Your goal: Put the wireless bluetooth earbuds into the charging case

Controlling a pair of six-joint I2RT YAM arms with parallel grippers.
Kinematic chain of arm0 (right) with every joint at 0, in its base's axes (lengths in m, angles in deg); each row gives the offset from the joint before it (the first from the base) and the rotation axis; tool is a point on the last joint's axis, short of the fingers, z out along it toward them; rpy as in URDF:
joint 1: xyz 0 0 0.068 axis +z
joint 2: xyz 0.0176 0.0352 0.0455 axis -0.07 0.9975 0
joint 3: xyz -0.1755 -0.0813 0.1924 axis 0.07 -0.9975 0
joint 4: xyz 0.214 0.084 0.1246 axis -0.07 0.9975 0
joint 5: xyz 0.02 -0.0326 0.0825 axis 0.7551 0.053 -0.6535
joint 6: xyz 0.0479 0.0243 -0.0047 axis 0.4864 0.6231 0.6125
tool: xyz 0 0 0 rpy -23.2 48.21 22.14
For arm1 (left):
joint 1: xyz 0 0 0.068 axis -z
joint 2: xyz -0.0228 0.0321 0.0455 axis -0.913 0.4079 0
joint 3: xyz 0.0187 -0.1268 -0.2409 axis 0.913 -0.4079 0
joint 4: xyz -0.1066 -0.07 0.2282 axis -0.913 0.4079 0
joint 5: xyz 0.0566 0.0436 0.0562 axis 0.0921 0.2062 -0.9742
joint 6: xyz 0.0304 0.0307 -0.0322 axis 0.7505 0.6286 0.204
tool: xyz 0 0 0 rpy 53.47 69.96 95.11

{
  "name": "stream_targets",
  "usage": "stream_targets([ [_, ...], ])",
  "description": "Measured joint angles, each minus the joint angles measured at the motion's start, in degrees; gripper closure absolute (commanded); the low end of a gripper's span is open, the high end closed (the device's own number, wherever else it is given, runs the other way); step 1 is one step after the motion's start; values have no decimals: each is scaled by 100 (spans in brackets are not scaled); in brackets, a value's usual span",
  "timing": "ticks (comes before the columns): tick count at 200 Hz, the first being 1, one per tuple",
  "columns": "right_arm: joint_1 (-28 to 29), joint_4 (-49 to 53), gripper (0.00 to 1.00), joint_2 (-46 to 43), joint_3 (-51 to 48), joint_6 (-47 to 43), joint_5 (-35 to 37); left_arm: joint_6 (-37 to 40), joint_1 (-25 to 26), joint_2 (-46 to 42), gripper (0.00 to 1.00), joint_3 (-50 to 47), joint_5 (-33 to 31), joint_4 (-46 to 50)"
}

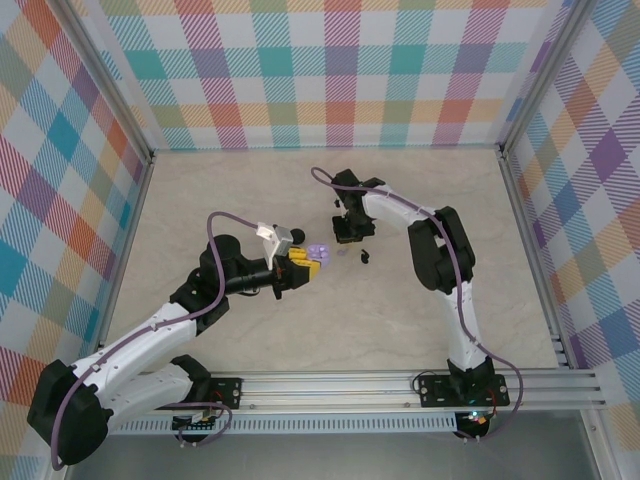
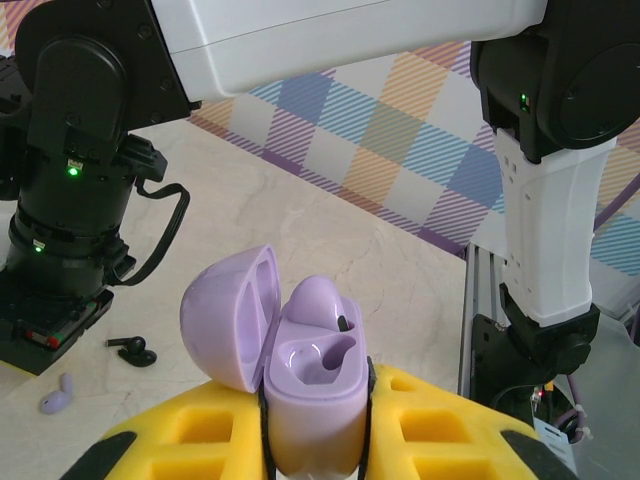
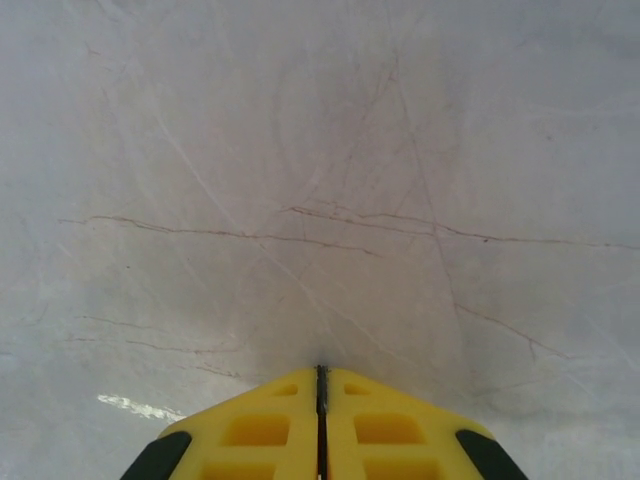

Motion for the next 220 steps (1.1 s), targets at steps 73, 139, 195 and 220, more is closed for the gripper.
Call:
stream_targets([
  [73,2,-50,87,-68,-146,-173,-26,0,0,-2,78,-37,-2,-7],
  [139,90,20,86,-238,-417,-254,-17,-2,0,-2,78,-76,-2,-7],
  [195,188,188,85,-365,-601,-258,-68,-2,0,-9,78,-76,-2,-42],
  [220,227,190,85,-439,-728,-254,-142,-2,0,-9,78,-76,-2,-42],
])
